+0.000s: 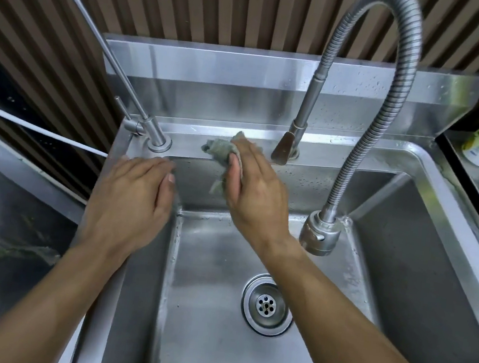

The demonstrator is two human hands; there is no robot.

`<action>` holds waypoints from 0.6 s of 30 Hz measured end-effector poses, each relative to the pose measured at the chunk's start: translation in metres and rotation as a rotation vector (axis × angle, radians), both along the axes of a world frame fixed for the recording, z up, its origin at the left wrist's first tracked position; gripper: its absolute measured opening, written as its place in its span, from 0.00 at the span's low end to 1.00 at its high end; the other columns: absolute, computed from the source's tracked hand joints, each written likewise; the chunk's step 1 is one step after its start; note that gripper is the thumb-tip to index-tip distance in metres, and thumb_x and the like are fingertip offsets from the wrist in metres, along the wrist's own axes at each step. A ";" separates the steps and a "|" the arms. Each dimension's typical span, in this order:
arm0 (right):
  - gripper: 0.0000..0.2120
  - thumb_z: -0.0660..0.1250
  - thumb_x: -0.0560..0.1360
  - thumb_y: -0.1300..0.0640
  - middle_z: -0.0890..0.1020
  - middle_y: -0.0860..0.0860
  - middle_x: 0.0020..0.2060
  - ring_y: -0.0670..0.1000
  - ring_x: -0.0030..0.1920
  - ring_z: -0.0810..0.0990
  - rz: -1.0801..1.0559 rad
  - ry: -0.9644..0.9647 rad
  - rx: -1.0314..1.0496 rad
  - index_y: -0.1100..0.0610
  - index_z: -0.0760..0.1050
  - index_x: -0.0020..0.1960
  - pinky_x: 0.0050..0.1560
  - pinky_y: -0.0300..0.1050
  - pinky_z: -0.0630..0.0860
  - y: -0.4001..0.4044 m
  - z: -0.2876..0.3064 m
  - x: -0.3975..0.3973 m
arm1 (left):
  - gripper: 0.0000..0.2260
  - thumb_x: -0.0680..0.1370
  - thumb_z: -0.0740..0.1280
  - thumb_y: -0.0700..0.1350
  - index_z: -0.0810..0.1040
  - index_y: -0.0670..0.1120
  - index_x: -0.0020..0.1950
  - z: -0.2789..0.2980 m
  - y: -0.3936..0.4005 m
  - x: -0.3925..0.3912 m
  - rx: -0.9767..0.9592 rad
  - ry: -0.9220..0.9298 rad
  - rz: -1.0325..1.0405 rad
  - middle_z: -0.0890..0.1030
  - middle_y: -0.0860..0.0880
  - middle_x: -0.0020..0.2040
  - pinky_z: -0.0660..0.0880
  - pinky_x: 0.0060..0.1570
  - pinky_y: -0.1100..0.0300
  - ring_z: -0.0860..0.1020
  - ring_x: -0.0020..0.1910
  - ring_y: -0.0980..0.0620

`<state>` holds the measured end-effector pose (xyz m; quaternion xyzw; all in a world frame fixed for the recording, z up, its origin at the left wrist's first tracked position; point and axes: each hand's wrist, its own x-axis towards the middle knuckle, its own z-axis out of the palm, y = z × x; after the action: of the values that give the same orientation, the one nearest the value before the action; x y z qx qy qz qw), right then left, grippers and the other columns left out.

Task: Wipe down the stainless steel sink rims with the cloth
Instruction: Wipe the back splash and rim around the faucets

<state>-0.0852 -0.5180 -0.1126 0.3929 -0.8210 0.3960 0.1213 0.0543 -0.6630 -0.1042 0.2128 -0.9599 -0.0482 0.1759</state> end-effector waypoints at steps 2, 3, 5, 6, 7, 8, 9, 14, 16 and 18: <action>0.17 0.55 0.87 0.54 0.85 0.48 0.59 0.47 0.59 0.83 0.048 -0.217 -0.126 0.57 0.80 0.65 0.59 0.42 0.79 0.027 0.026 0.022 | 0.19 0.82 0.58 0.46 0.81 0.40 0.66 0.004 0.011 -0.019 0.052 0.007 -0.050 0.83 0.42 0.65 0.68 0.70 0.47 0.79 0.65 0.40; 0.14 0.57 0.87 0.56 0.85 0.42 0.49 0.41 0.49 0.83 0.046 -0.316 -0.187 0.53 0.82 0.58 0.50 0.34 0.78 0.047 0.039 0.031 | 0.21 0.82 0.57 0.47 0.79 0.41 0.69 0.007 0.017 -0.030 0.077 -0.020 -0.063 0.80 0.42 0.69 0.65 0.73 0.48 0.76 0.69 0.40; 0.19 0.59 0.86 0.57 0.79 0.37 0.31 0.37 0.33 0.78 0.006 -0.464 -0.236 0.43 0.77 0.40 0.35 0.25 0.69 0.096 0.057 0.041 | 0.25 0.81 0.54 0.50 0.73 0.43 0.76 0.013 0.026 -0.054 0.109 -0.077 -0.075 0.72 0.44 0.77 0.55 0.76 0.50 0.66 0.78 0.41; 0.21 0.60 0.86 0.56 0.77 0.37 0.27 0.37 0.29 0.75 -0.028 -0.532 -0.235 0.43 0.75 0.35 0.32 0.26 0.67 0.124 0.063 0.042 | 0.27 0.82 0.53 0.51 0.69 0.43 0.79 0.015 0.029 -0.065 0.122 -0.095 -0.085 0.68 0.45 0.80 0.52 0.78 0.51 0.61 0.81 0.42; 0.21 0.60 0.86 0.52 0.77 0.38 0.26 0.37 0.28 0.73 -0.082 -0.589 -0.228 0.46 0.77 0.34 0.31 0.28 0.67 0.151 0.069 0.039 | 0.27 0.82 0.52 0.51 0.65 0.43 0.81 0.017 0.031 -0.074 0.119 -0.108 -0.098 0.63 0.45 0.82 0.50 0.79 0.50 0.56 0.83 0.42; 0.21 0.61 0.85 0.48 0.78 0.40 0.26 0.38 0.28 0.72 -0.156 -0.622 -0.208 0.51 0.80 0.36 0.30 0.33 0.67 0.176 0.073 0.030 | 0.27 0.83 0.52 0.51 0.61 0.44 0.82 0.018 0.033 -0.083 0.096 -0.117 -0.111 0.58 0.45 0.84 0.48 0.80 0.48 0.52 0.84 0.42; 0.21 0.60 0.85 0.46 0.78 0.42 0.27 0.40 0.29 0.72 -0.233 -0.625 -0.177 0.54 0.80 0.39 0.30 0.36 0.67 0.195 0.078 0.020 | 0.27 0.85 0.53 0.50 0.58 0.44 0.83 0.018 0.035 -0.090 0.060 -0.123 -0.122 0.53 0.45 0.85 0.46 0.81 0.47 0.48 0.84 0.42; 0.17 0.56 0.87 0.56 0.80 0.39 0.35 0.42 0.40 0.79 -0.261 -0.106 -0.106 0.51 0.78 0.44 0.40 0.33 0.68 0.175 0.093 -0.067 | 0.30 0.86 0.53 0.51 0.47 0.44 0.85 0.007 0.039 -0.119 -0.046 -0.085 -0.118 0.40 0.47 0.85 0.41 0.81 0.46 0.39 0.84 0.45; 0.17 0.54 0.88 0.52 0.82 0.51 0.64 0.51 0.66 0.78 -0.128 0.150 0.001 0.57 0.78 0.67 0.66 0.36 0.72 0.133 0.075 -0.110 | 0.30 0.86 0.49 0.53 0.46 0.44 0.85 0.000 0.038 -0.130 -0.059 -0.075 -0.103 0.39 0.47 0.85 0.41 0.82 0.45 0.38 0.83 0.46; 0.23 0.52 0.88 0.48 0.69 0.57 0.78 0.57 0.79 0.65 -0.054 0.351 0.173 0.58 0.68 0.78 0.81 0.42 0.51 0.089 0.050 -0.149 | 0.31 0.85 0.46 0.55 0.45 0.45 0.85 -0.006 0.035 -0.136 -0.074 -0.073 -0.078 0.38 0.47 0.85 0.40 0.81 0.46 0.37 0.83 0.46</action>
<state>-0.2342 -0.4288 -0.0629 0.4429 -0.8285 0.2458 0.2389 -0.0813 -0.6277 -0.1103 0.1702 -0.9744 -0.0116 0.1465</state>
